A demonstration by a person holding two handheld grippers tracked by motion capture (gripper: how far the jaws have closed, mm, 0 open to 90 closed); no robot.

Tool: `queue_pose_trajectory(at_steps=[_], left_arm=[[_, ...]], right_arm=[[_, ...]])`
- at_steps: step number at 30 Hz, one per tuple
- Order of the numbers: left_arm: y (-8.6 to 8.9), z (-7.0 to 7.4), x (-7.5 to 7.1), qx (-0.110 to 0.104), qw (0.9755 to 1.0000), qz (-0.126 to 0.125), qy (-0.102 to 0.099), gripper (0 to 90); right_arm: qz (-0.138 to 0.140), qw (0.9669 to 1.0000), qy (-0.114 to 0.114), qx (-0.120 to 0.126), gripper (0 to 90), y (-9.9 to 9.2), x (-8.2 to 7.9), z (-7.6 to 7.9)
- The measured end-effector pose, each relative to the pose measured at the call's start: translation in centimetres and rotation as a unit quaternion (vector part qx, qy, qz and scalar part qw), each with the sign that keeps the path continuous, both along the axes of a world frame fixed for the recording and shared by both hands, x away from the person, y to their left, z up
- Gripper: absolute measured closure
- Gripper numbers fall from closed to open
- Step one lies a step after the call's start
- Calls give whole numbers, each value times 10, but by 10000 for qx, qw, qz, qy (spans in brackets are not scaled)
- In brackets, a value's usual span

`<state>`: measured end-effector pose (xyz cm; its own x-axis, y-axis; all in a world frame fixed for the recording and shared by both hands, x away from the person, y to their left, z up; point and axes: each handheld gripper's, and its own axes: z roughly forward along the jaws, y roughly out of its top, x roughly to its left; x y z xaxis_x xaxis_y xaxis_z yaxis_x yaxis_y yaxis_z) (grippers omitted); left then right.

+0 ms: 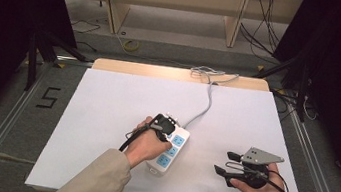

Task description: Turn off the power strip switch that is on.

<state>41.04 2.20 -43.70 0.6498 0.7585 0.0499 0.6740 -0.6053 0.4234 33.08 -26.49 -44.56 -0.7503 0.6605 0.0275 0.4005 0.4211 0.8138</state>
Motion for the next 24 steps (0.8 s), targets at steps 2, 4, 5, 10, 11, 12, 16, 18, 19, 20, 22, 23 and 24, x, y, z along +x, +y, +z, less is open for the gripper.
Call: queue_pose_trajectory(at_steps=[2, 4, 5, 10, 11, 12, 16, 18, 19, 20, 22, 23, 24], left_arm=[[0, 0, 0, 1, 10000, 20, 17, 900], [0, 0, 0, 6, 10000, 22, 19, 900], [0, 0, 0, 14, 10000, 20, 21, 900], [-2, 0, 0, 81, 10000, -6, 1, 900], [-2, 0, 0, 60, 10000, 21, 5, 900], [-2, 0, 0, 74, 10000, 14, 0, 900], [-1, 0, 1, 81, 10000, 8, 42, 900], [-2, 0, 1, 99, 9999, 7, 34, 900], [-3, 0, 1, 124, 9999, 2, 30, 900], [-3, 0, 1, 121, 9999, 16, 68, 900], [-2, 0, 1, 112, 9999, 17, 77, 900], [-2, 0, 2, 106, 9999, 13, 84, 900], [-2, 0, 1, 114, 9999, 9, 70, 900]], right_arm=[[-5, 10000, 9, -4, 326, 0, 0, 0], [-8, 10000, 6, 0, 326, 0, 0, 0], [-5, 10000, 9, -3, 326, 0, 0, 0], [14, 10000, -7, -16, 326, 0, 0, 0], [12, 10000, -10, -14, 326, 0, 0, 0], [12, 10000, -10, -14, 326, 0, 0, 0], [10, 10000, -5, -11, 326, 0, 0, 0], [8, 10000, -2, -16, 326, 0, 0, 0], [9, 10000, -5, -16, 326, 0, 0, 0], [15, 10000, -1, -20, 327, 0, 0, 0], [16, 10000, -4, -19, 326, 0, 0, 0], [16, 10000, -1, -26, 327, 0, 0, 0], [20, 10000, -3, -20, 327, 0, 0, 0]])
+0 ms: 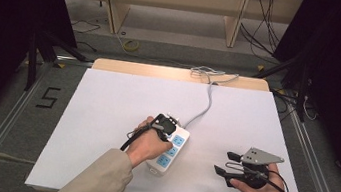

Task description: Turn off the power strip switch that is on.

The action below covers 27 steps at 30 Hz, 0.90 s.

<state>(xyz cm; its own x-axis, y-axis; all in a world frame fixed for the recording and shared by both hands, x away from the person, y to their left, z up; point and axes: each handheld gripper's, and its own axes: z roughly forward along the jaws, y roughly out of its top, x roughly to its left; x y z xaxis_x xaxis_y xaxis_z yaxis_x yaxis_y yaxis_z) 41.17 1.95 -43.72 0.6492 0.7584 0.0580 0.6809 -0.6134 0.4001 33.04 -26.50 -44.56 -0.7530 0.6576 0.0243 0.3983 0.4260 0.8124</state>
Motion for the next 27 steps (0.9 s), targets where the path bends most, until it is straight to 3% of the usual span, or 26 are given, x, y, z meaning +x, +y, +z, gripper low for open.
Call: queue_pose_trajectory(at_steps=[14, 22, 27], left_arm=[[-1, 0, -1, 24, 10000, -3, -23, 900], [2, 0, 1, -125, 9999, 82, 42, 900], [2, 0, 0, -97, 9999, 54, 12, 900]], right_arm=[[4, 10000, -6, -9, 327, 0, 0, 0], [10, 10000, -12, -14, 327, 0, 0, 0], [11, 10000, -10, -13, 327, 0, 0, 0]])
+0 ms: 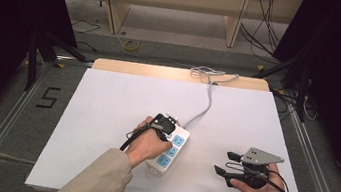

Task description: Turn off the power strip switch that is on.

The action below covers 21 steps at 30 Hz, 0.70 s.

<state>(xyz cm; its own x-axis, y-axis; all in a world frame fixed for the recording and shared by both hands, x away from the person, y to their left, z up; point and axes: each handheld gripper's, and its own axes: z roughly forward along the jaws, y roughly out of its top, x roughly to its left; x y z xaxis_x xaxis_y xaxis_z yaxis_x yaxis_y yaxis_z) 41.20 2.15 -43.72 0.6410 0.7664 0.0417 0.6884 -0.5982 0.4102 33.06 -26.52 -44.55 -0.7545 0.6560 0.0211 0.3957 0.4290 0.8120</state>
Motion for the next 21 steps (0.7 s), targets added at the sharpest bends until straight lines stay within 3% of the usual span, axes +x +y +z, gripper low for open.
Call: queue_pose_trajectory(at_steps=[5, 21], left_arm=[[1, 0, 0, -82, 10000, 28, 37, 900], [2, 0, 0, -66, 10000, 2, 45, 900]], right_arm=[[0, 10000, -3, 6, 327, 0, 0, 0], [-7, 10000, -13, 26, 327, 0, 0, 0]])
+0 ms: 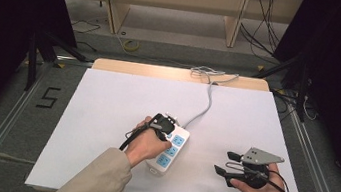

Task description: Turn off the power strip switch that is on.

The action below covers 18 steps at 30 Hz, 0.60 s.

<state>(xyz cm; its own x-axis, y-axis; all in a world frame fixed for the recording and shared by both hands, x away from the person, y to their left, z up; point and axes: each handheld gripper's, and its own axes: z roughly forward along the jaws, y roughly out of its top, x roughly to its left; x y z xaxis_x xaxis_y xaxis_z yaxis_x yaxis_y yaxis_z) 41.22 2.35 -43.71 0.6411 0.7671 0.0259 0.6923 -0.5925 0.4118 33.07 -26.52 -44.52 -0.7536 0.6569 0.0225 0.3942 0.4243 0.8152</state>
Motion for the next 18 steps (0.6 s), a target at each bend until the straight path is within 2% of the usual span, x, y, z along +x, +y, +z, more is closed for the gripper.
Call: queue_pose_trajectory(at_steps=[18], left_arm=[[0, 0, 0, 1, 10000, -3, 2, 900]], right_arm=[[-15, 10000, 1, 13, 326, 0, 0, 0]])
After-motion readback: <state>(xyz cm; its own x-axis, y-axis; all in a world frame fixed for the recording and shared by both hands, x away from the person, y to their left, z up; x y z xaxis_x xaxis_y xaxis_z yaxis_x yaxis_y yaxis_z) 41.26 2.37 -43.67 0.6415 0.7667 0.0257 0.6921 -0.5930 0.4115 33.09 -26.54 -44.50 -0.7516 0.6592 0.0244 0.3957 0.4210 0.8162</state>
